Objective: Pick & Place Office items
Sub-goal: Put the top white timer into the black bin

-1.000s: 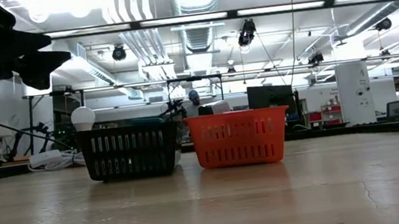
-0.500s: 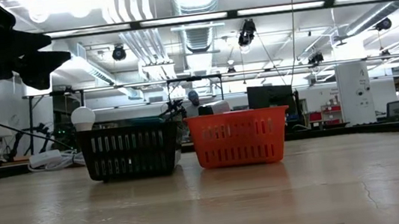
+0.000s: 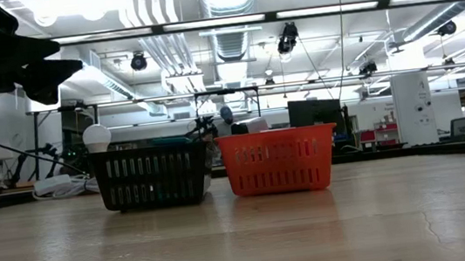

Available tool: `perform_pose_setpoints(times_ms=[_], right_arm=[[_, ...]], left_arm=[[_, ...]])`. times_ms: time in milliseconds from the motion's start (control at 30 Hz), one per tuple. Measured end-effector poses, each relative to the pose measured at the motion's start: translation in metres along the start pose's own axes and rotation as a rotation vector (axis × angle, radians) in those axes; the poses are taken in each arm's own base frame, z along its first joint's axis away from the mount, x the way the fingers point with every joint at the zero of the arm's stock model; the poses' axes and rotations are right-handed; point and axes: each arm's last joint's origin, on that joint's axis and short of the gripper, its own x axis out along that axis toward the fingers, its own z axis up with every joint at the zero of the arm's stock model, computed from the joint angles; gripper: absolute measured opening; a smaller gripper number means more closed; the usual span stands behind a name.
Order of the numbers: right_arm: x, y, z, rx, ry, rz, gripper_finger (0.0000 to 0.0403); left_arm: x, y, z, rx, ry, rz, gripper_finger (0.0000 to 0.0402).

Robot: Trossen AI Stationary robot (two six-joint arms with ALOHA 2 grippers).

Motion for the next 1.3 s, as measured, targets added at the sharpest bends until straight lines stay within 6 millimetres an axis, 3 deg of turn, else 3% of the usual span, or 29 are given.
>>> perform_pose_setpoints(times_ms=[533,900,1000,1167,1300], right_arm=[[0.029,0.004,-0.011,0.037,0.038,-0.088,0.0137],[0.032,0.006,-0.012,0.024,0.015,-0.084,0.0137],[0.028,0.008,-0.009,-0.108,-0.039,0.003,0.0137],[0.023,0.015,-0.009,-0.525,-0.170,0.119,0.0137],[0.025,0.016,-0.009,-0.618,-0.214,0.141,0.0137]], left_arm=[[0.000,0.000,0.000,0.000,0.001,-0.001,0.0252],[0.000,0.000,0.000,0.000,0.001,0.000,0.0252],[0.000,0.000,0.000,0.001,0.001,0.000,0.0252],[0.000,0.000,0.000,0.000,0.000,0.000,0.0252],[0.000,0.000,0.000,0.000,0.000,0.000,0.0252]])
